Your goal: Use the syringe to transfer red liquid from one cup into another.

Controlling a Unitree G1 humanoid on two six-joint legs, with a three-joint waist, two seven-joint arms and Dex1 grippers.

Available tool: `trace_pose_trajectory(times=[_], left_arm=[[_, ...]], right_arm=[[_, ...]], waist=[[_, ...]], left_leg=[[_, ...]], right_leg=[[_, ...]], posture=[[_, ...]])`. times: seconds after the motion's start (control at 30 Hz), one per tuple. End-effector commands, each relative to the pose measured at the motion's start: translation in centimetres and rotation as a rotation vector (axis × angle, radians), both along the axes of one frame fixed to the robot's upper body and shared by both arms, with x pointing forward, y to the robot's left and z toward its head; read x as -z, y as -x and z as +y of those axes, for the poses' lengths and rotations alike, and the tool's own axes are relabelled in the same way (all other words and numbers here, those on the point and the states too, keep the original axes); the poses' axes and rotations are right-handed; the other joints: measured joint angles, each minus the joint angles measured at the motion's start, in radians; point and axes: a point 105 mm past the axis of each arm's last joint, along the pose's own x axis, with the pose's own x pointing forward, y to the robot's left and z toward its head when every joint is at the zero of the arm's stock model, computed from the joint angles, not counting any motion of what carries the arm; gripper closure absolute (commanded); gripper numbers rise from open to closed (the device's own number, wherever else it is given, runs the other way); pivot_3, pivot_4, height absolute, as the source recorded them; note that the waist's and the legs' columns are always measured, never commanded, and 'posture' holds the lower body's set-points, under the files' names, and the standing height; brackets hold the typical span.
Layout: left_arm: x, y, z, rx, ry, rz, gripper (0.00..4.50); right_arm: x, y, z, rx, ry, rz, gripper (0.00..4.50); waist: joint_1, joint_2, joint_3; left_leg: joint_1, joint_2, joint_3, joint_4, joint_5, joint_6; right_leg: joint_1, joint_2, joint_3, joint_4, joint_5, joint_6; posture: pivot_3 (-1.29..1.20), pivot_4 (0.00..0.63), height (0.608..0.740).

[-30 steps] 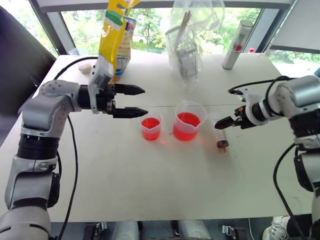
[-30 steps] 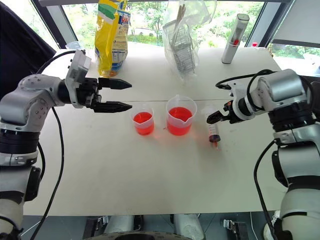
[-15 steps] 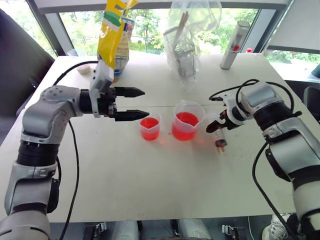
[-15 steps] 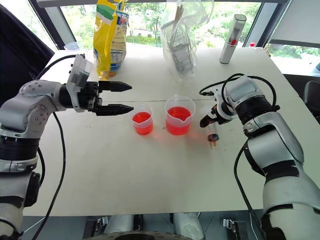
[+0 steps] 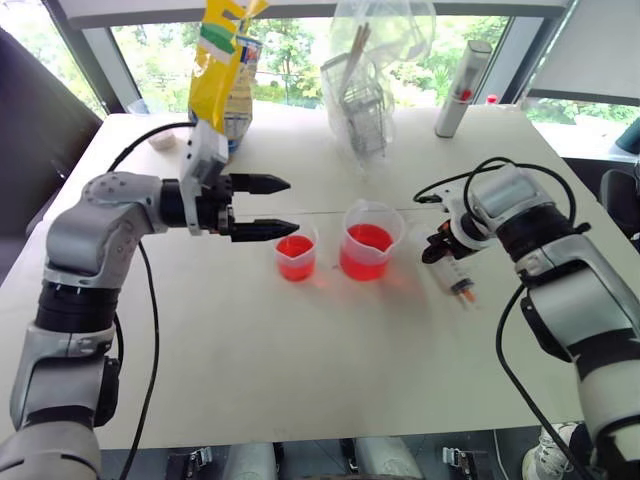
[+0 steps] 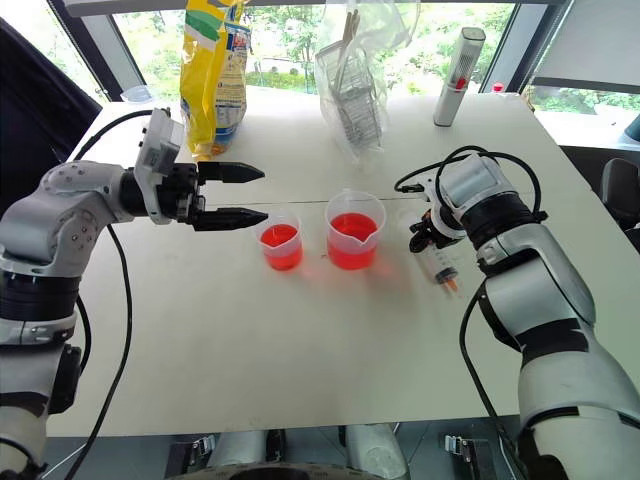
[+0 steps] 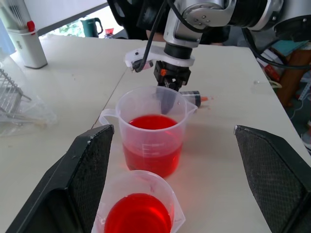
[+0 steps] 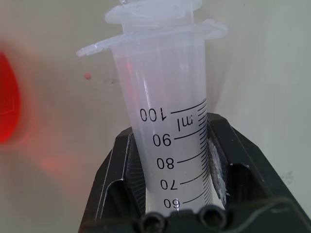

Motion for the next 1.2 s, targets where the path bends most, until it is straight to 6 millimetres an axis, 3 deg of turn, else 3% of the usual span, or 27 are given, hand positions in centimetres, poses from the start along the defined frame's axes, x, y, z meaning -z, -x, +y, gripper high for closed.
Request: trace_pose_trajectory(times=[0.03, 0.13, 0.3, 0.4, 0.5, 0.73, 1.2], left_arm=[[-1.5, -0.1, 0.1, 0.013, 0.0, -0.061, 0.41], [-1.8, -0.4, -0.1, 0.023, -0.001, -0.065, 0.41], [-2.4, -1.0, -0.4, 0.04, 0.0, -0.077, 0.41], [-2.5, -1.3, -0.5, 0.046, -0.003, -0.078, 0.41], [-2.7, -1.4, -0.6, 0.054, -0.003, -0.082, 0.41], [-3.2, -1.5, -0.9, 0.073, -0.004, -0.092, 0.41], [-4.0, -1.5, -2.9, 0.128, 0.01, -0.105, 0.41]], right_arm=[[-6.2, -0.5, -1.0, 0.025, -0.032, -0.236, 3.15], [-11.9, -0.7, -0.8, -0.053, -0.031, -0.559, 3.15], [-18.6, 0.4, 1.4, -0.11, -0.21, -0.945, 3.15], [-21.1, 1.5, 3.6, -0.174, -0.352, -1.128, 3.15], [-22.3, 3.3, 6.1, -0.245, -0.541, -1.3, 3.15], [-18.3, 4.6, 9.4, -0.321, -0.71, -1.33, 3.15], [-8.5, 3.8, 11.6, -0.357, -0.628, -1.29, 3.15]], waist=[[0.004, 0.001, 0.001], [0.005, 0.001, 0.001], [-0.004, 0.001, 0.001], [-0.005, 0.001, 0.0], [-0.003, 0.001, 0.0], [0.002, 0.0, 0.0], [-0.003, 0.001, 0.0]], left_leg=[[0.0, 0.0, 0.0, 0.0, 0.0, 0.0], [0.0, -0.001, 0.0, 0.0, 0.0, 0.0], [0.001, 0.0, 0.0, -0.001, 0.0, 0.0], [0.002, 0.0, 0.0, -0.002, 0.0, 0.0], [0.001, 0.001, 0.0, -0.001, 0.0, 0.0], [0.001, 0.0, 0.0, 0.0, 0.0, -0.001], [0.002, 0.0, 0.0, 0.0, 0.001, -0.001]], right_leg=[[0.0, -0.001, 0.0, 0.0, 0.0, 0.0], [-0.001, -0.001, 0.001, -0.001, 0.0, 0.0], [0.0, 0.001, 0.0, 0.0, 0.0, 0.0], [0.0, 0.002, 0.0, 0.001, 0.0, 0.0], [0.0, 0.001, 0.0, 0.001, 0.0, 0.0], [0.002, -0.001, 0.0, 0.0, 0.0, 0.0], [0.002, 0.001, 0.0, 0.0, 0.001, 0.001]], posture=[[0.0, 0.15, 0.739], [0.0, 0.15, 0.739], [0.0, 0.15, 0.739], [0.0, 0.15, 0.739], [0.0, 0.15, 0.739], [0.0, 0.15, 0.739], [0.0, 0.15, 0.739]])
